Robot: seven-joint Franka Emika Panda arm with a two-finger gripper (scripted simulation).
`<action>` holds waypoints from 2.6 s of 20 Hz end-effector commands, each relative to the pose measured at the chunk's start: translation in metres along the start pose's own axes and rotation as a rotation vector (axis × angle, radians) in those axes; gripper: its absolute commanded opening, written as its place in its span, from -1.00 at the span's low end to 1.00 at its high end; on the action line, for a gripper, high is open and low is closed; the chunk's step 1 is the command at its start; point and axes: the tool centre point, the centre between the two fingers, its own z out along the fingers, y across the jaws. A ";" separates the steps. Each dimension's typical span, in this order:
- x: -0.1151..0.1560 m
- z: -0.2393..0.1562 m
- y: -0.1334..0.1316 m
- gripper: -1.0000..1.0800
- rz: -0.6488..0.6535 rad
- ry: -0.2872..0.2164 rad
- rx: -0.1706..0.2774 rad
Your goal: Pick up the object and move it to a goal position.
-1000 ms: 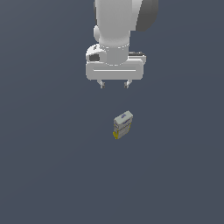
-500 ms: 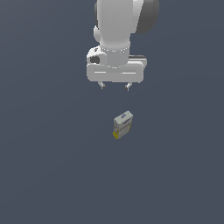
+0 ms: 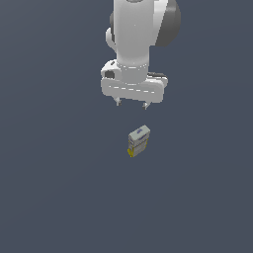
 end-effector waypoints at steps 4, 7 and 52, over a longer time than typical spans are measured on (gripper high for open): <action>0.006 0.015 -0.007 0.92 0.126 0.001 -0.003; 0.009 0.024 -0.011 0.92 0.196 0.002 -0.005; 0.025 0.132 -0.039 0.92 0.688 0.012 -0.016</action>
